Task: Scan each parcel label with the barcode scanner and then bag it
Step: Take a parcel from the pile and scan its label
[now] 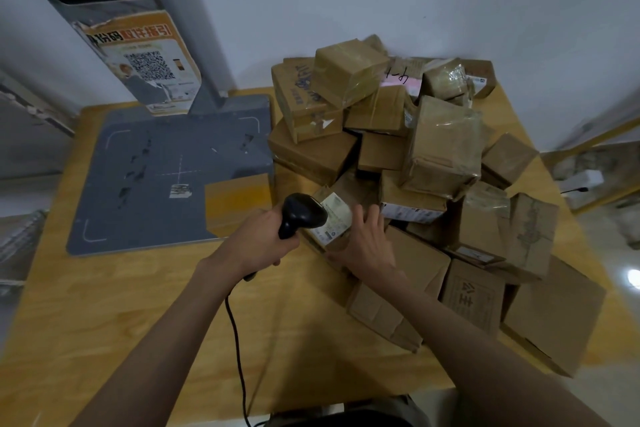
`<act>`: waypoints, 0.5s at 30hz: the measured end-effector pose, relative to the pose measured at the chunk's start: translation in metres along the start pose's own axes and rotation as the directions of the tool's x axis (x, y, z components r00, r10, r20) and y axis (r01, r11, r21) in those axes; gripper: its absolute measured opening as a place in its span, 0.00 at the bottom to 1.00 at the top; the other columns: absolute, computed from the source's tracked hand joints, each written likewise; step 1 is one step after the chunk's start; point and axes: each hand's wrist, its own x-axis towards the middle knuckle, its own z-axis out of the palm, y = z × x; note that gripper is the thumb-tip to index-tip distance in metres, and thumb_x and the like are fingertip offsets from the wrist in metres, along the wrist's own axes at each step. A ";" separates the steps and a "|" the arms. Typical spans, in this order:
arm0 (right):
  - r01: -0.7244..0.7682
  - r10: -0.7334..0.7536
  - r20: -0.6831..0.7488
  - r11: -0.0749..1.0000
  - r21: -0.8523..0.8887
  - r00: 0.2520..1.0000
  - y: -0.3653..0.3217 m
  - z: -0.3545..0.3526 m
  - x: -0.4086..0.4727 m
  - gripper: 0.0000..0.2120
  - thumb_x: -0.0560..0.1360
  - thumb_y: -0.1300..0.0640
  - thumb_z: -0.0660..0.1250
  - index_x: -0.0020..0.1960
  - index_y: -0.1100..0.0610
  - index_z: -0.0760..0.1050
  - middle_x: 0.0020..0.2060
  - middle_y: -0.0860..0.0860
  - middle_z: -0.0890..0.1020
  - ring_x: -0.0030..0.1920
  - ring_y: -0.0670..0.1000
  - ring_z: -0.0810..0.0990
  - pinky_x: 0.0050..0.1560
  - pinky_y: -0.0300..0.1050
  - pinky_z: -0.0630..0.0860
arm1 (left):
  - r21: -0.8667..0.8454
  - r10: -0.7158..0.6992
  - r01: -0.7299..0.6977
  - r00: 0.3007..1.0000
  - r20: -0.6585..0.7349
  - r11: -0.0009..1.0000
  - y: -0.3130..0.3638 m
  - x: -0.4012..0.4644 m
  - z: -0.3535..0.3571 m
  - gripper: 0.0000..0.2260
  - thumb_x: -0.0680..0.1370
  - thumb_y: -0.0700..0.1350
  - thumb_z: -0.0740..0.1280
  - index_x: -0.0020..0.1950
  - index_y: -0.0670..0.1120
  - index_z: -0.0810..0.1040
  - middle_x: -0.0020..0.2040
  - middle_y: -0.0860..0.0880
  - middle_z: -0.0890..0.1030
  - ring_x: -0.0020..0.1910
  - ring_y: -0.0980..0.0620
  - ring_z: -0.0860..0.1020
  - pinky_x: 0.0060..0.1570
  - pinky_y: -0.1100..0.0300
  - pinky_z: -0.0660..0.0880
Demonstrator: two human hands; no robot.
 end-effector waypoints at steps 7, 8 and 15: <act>0.004 -0.005 -0.033 1.000 -0.024 0.999 -0.003 0.002 -0.005 0.49 0.63 0.37 0.79 0.72 0.53 0.57 0.63 0.53 0.61 0.64 0.53 0.64 0.51 0.49 0.78 | 0.034 0.021 -0.021 1.000 0.012 0.999 -0.002 -0.006 0.005 0.13 0.78 0.45 0.67 0.62 0.48 0.72 0.40 0.50 0.82 0.30 0.55 0.82 0.33 0.58 0.80; 0.002 -0.003 -0.034 1.000 -0.019 0.999 -0.003 0.002 -0.005 0.49 0.63 0.37 0.79 0.73 0.53 0.57 0.64 0.53 0.61 0.65 0.53 0.64 0.52 0.49 0.78 | 0.031 0.016 -0.016 1.000 0.010 0.999 -0.003 -0.006 0.006 0.13 0.78 0.45 0.67 0.62 0.49 0.72 0.41 0.51 0.82 0.30 0.54 0.82 0.33 0.58 0.80; 0.012 -0.012 -0.042 1.000 -0.013 0.999 -0.002 0.002 -0.007 0.49 0.63 0.37 0.79 0.74 0.53 0.57 0.65 0.53 0.61 0.65 0.53 0.64 0.55 0.50 0.79 | 0.000 0.003 -0.003 1.000 0.001 1.000 -0.005 -0.011 0.006 0.13 0.78 0.44 0.68 0.62 0.51 0.72 0.41 0.52 0.81 0.31 0.54 0.82 0.29 0.64 0.77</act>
